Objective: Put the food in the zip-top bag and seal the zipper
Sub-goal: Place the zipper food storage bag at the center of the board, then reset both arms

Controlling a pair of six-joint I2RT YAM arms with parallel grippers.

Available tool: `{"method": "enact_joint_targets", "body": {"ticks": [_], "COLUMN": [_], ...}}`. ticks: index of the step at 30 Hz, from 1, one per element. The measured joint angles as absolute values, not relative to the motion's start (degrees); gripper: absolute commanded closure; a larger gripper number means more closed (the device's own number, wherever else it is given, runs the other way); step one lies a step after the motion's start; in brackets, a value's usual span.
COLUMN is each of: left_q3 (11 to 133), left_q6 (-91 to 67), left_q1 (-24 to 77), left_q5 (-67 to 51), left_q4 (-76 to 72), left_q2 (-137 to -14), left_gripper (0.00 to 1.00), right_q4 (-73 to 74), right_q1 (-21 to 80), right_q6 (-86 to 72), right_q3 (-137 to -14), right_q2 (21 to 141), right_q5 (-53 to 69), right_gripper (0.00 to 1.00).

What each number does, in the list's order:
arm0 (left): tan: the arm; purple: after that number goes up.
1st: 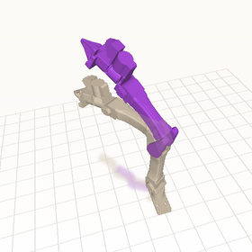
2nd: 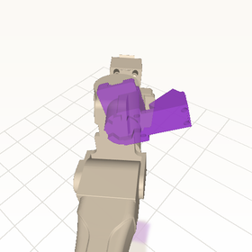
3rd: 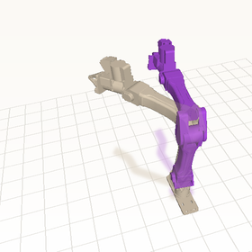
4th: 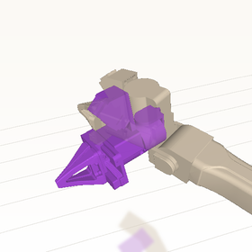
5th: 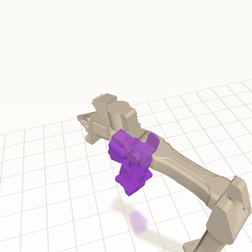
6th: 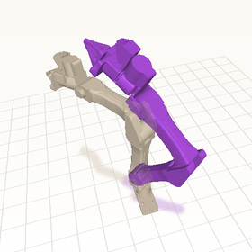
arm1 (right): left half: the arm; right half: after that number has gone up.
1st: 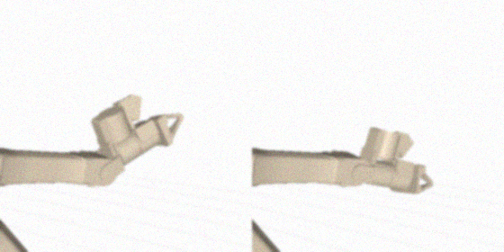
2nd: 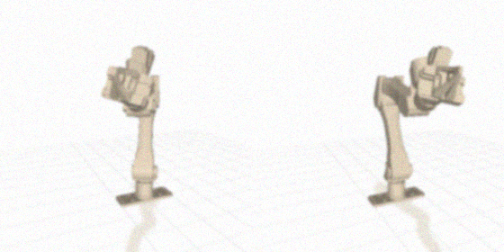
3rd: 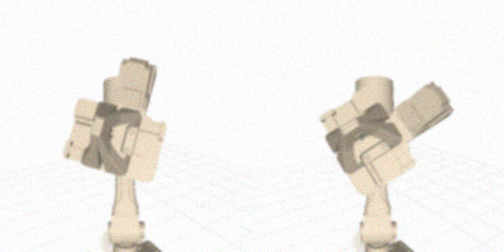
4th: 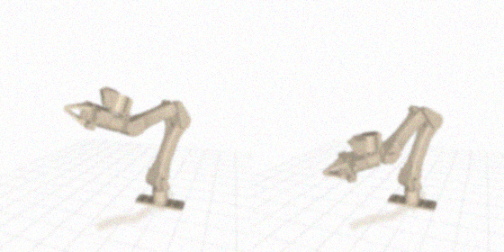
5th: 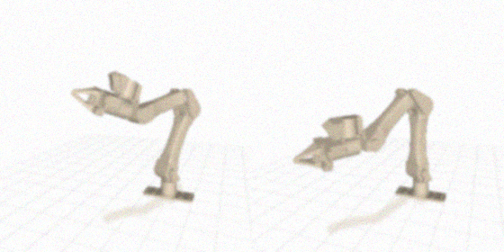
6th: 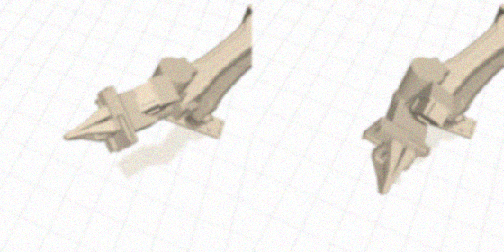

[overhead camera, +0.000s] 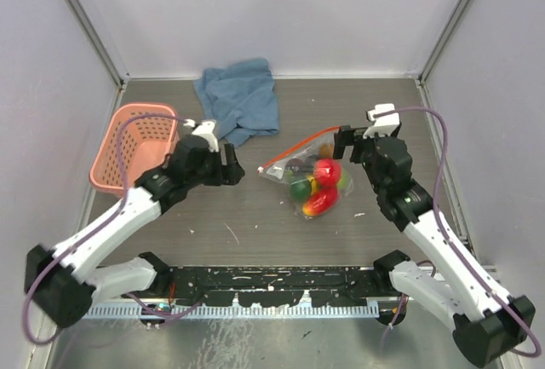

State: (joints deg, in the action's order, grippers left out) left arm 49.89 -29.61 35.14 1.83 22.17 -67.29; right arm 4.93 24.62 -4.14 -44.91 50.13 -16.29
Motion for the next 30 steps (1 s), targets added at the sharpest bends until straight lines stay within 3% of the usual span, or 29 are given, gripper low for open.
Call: {"method": "enact_joint_targets", "body": {"ticks": [9, 19, 30], "left_q3": [51.0, 53.5, 51.0], "left_q6": [-28.9, -25.6, -24.8], "left_q1": [35.1, 35.1, 35.1], "left_q5": [9.7, 19.0, 26.4], "left_q4": [30.0, 40.1, 41.9], "left_q2": [-42.8, -24.5, -16.0], "left_gripper": [0.0, 0.02, 0.02], "right_q4": [12.7, 15.6, 16.2], "right_q1": [24.6, 24.6, 24.6], "right_q6": [-8.3, -14.7, -16.7], "right_q3": [-43.6, -37.5, -35.2], "right_q2": [32.8, 17.4, 15.6], "right_q5": [-22.5, -25.5, -27.1], "right_gripper": [0.0, 0.0, 0.0]}}
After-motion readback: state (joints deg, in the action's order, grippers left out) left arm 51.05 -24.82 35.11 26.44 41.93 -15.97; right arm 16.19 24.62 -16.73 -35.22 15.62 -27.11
